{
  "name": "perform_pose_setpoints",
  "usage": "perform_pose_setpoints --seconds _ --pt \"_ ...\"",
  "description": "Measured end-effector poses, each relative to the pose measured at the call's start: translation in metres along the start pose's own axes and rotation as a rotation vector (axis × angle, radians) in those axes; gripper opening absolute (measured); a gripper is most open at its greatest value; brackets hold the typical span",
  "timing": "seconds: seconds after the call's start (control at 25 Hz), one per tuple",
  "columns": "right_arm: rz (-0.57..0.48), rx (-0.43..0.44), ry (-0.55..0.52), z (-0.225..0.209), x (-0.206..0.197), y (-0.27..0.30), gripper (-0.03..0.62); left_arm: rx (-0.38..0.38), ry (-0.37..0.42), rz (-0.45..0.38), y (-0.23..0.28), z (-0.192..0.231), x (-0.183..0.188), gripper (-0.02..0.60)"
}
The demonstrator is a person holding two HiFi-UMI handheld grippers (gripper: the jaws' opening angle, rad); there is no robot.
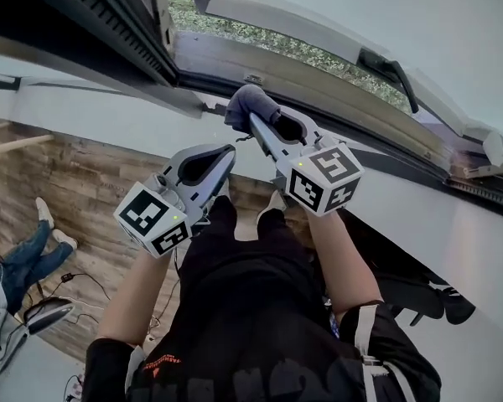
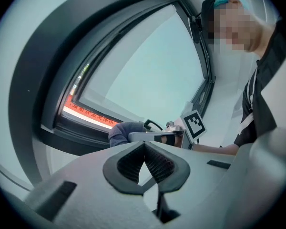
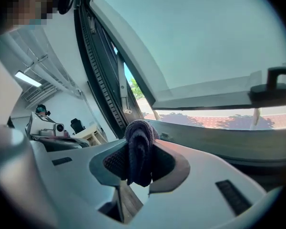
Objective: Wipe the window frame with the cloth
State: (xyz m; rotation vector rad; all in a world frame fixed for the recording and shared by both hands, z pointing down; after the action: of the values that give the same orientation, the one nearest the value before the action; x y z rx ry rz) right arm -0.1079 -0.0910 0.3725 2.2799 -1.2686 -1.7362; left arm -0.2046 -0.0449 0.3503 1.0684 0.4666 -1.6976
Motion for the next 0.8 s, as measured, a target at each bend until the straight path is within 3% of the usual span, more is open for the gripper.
perform_pose_setpoints --seconds 0.8 --pt "-0.180 -0.621 0.231 -0.227 -0.092 -0.352 0.097 -0.324 0.092 0.210 0.192 -0.192 -0.074 0.018"
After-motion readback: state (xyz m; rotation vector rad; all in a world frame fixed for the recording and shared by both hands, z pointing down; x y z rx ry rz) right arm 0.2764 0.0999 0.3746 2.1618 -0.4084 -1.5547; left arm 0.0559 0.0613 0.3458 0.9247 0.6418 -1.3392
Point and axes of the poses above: the fingertips, and each gripper's own axes: y forward along the fingers, z to its left, x out of its top, the point moved 3 cm from there along -y, backward along the fingers, and after that the axes turned 1 degree about z, right-handed, at the moved point
